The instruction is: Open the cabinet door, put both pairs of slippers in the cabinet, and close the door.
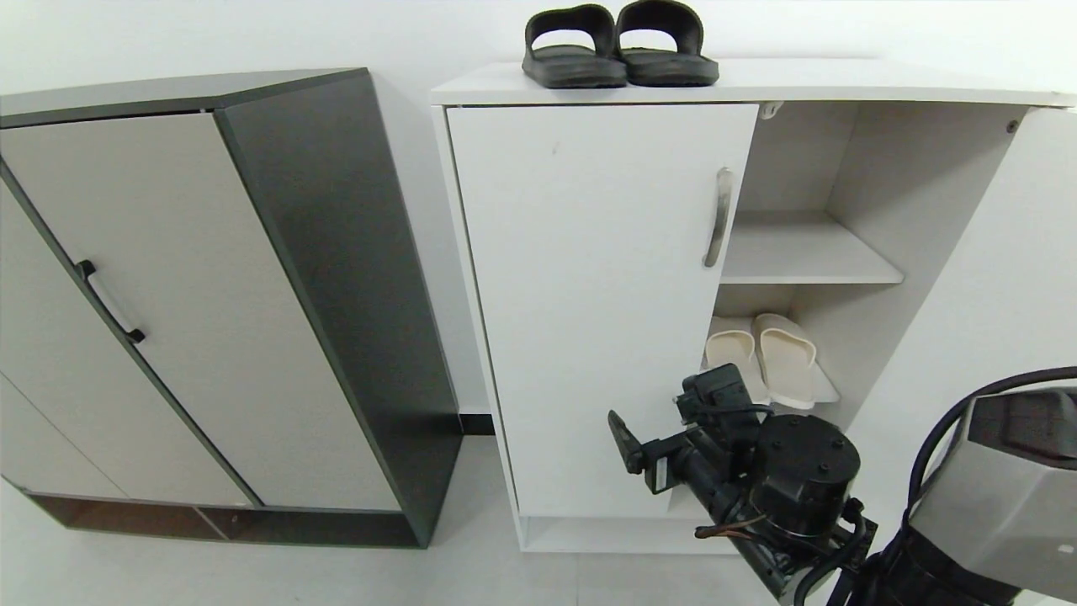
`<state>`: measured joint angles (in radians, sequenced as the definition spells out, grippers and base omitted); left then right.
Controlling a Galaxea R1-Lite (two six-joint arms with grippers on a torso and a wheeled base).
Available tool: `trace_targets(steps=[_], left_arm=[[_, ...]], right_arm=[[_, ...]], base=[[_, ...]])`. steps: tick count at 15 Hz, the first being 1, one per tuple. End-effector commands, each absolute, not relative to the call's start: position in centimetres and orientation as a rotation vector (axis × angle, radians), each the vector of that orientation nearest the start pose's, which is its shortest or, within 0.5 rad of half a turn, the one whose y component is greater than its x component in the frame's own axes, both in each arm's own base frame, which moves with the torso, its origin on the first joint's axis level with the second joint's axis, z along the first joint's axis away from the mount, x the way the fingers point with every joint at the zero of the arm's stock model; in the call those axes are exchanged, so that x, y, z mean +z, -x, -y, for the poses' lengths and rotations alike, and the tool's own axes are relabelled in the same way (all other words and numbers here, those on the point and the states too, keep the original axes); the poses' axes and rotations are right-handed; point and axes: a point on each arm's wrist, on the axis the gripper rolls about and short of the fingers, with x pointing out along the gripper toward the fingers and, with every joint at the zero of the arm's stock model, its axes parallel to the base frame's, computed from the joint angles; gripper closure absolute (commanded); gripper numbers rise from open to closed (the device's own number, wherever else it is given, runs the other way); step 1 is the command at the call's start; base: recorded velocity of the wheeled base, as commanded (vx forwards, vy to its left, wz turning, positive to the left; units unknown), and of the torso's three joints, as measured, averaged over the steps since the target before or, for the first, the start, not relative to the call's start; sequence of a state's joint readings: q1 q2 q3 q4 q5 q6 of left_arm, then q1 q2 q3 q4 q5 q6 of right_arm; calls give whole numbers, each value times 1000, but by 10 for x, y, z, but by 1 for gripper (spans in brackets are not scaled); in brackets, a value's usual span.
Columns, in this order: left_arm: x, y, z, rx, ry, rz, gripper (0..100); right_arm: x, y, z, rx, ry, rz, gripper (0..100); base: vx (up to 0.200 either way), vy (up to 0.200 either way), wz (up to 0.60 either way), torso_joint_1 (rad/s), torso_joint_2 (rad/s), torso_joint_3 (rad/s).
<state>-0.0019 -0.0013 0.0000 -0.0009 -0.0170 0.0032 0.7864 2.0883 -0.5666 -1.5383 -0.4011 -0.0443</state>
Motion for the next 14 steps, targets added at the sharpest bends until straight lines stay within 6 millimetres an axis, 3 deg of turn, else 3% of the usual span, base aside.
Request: trace_targets(steps=[1, 7, 10, 14], left_arm=[[76, 23, 0, -18, -3, 2, 100], [76, 23, 0, -18, -2, 2, 100], [76, 23, 0, -18, -2, 2, 100], [76, 23, 0, -18, -2, 2, 100]], right_arm=[[85, -244, -228, 385, 46, 5, 0], [75, -247, -229, 396, 52, -1, 0], [76, -247, -229, 396, 51, 0, 0], [77, -247, -229, 393, 50, 3, 0]], base=[[0, 0, 0, 0, 0, 0], [0, 0, 0, 0, -20, -22], [0, 0, 0, 17, -189, -310], [0, 0, 0, 55, -509, -355]])
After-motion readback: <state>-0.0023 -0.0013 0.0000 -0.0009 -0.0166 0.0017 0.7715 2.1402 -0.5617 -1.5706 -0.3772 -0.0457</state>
